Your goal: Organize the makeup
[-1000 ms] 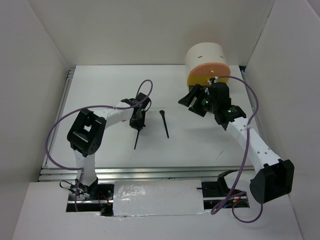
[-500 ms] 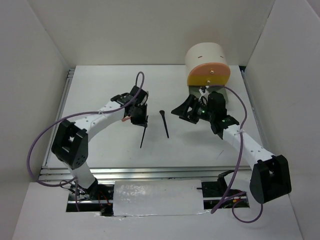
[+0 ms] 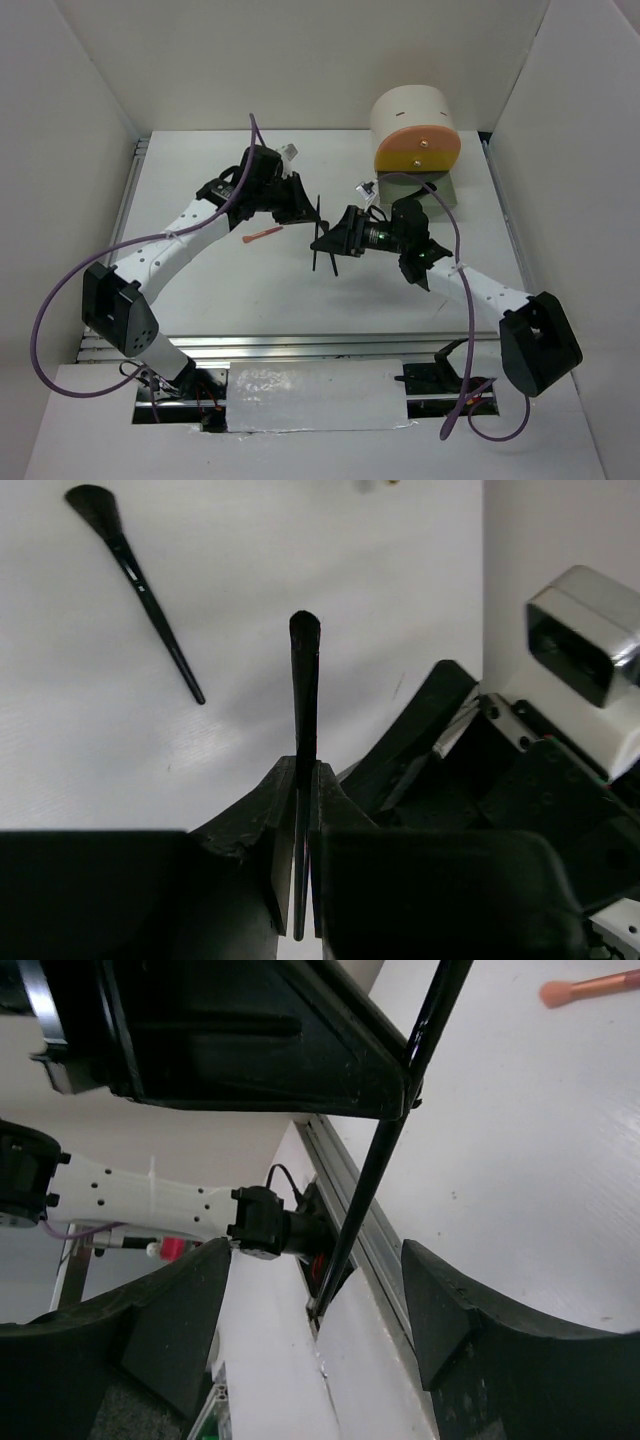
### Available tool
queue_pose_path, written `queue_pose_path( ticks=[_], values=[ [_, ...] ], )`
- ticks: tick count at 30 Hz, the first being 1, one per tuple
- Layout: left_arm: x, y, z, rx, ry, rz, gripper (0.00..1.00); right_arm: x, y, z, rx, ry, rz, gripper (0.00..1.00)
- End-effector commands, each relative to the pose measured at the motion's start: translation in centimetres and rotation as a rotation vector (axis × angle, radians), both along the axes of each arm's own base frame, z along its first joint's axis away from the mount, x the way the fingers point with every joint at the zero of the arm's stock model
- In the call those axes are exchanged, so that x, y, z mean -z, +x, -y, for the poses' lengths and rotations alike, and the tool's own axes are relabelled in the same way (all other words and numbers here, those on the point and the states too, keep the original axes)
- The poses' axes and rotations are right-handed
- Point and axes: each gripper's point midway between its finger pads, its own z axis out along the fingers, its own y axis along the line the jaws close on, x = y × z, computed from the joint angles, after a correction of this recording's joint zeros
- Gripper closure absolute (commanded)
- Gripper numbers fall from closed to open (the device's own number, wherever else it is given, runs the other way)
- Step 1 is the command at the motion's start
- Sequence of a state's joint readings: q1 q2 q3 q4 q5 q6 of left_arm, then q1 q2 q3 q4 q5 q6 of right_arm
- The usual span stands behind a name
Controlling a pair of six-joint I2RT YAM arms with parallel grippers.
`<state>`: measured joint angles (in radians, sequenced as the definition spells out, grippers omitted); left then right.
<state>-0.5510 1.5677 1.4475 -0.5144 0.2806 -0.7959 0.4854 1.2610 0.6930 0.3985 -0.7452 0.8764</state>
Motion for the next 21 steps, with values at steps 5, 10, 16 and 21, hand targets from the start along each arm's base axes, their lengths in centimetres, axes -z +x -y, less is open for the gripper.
queue_pose_path(
  ticks=[5, 10, 16, 21],
  values=[
    [-5.3, -0.5, 2.2, 0.021, -0.194, 0.043, 1.0, -2.2, 0.9, -1.4, 0.008, 0.047, 0.064, 0.35],
    [-4.9, -0.9, 2.1, 0.021, -0.194, 0.034, 1.0, -2.9, 1.3, -1.8, -0.003, 0.061, 0.072, 0.8],
    [-4.9, -0.8, 1.2, -0.019, -0.173, 0.053, 0.24, -2.9, 1.4, -2.3, -0.015, 0.084, 0.034, 0.95],
    [-6.6, 0.6, -0.2, -0.093, -0.098, 0.09, 0.01, -1.8, 2.2, -2.1, 0.039, 0.075, -0.023, 0.97]
  ],
)
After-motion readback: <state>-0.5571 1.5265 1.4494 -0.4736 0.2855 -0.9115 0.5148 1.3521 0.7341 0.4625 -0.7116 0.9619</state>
